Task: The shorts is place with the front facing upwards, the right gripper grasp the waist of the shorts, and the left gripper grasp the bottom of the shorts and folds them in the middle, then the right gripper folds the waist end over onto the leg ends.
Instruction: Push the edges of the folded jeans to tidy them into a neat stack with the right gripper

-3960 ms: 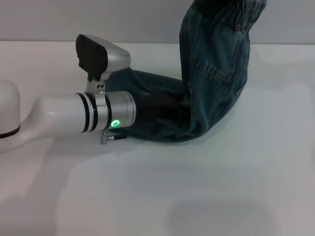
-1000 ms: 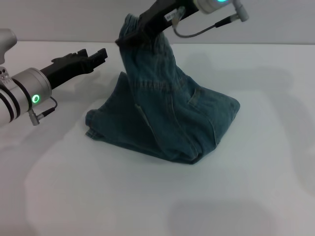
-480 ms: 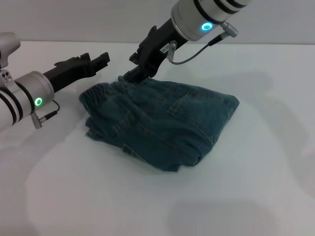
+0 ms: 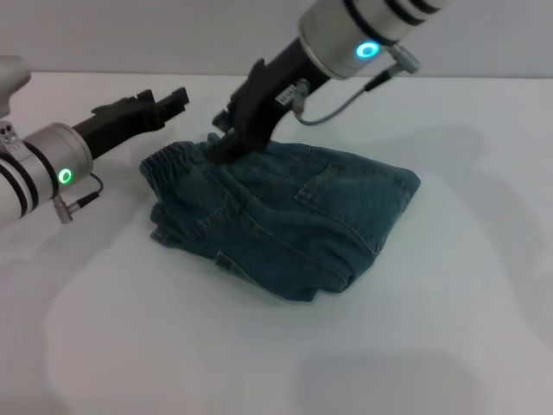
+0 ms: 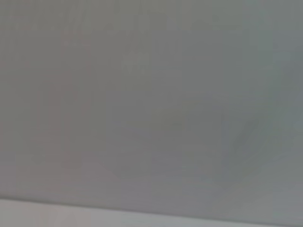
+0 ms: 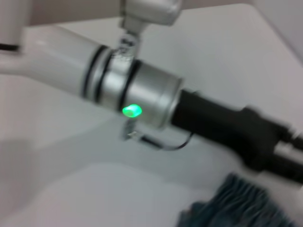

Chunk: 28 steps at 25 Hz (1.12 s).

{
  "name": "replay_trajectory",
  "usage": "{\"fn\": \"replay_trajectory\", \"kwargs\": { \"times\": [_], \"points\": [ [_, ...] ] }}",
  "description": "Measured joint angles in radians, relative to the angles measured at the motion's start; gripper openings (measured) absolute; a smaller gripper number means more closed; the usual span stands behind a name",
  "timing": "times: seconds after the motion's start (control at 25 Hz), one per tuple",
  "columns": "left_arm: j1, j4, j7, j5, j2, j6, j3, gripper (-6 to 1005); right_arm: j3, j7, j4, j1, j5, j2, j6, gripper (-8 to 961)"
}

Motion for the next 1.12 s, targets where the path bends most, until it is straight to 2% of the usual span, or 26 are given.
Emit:
{"fn": "replay_trajectory", "kwargs": {
  "times": [0.16,0.2,0.36,0.44,0.64,0.84,1.12],
  "points": [
    [0.005,0.003,0.041,-0.059,0.000,0.005,-0.010,635,0.091,0.039,-0.043,-0.054,0.005,-0.019,-0.170,442],
    [0.007,0.001,0.081,-0.114,0.000,0.012,-0.018,635,0.111,0.047,-0.044,-0.070,0.005,-0.024,-0.204,442],
    [0.008,0.000,0.128,-0.190,0.003,0.016,-0.030,635,0.135,0.080,-0.036,-0.131,0.000,-0.046,-0.267,442],
    [0.007,0.002,0.167,-0.225,0.004,0.019,-0.065,636,0.131,0.096,-0.027,-0.162,-0.001,-0.050,-0.277,442],
    [-0.008,0.001,0.204,-0.241,0.004,0.030,-0.122,637,0.124,0.114,0.064,-0.202,-0.007,-0.042,-0.283,442],
    [-0.027,-0.007,0.240,-0.251,0.002,0.025,-0.126,637,0.121,0.120,0.110,-0.220,-0.060,-0.024,-0.259,442],
    [-0.036,-0.022,0.246,-0.253,0.000,0.028,-0.127,637,0.119,0.128,0.156,-0.227,-0.101,-0.022,-0.188,442]
  ]
}}
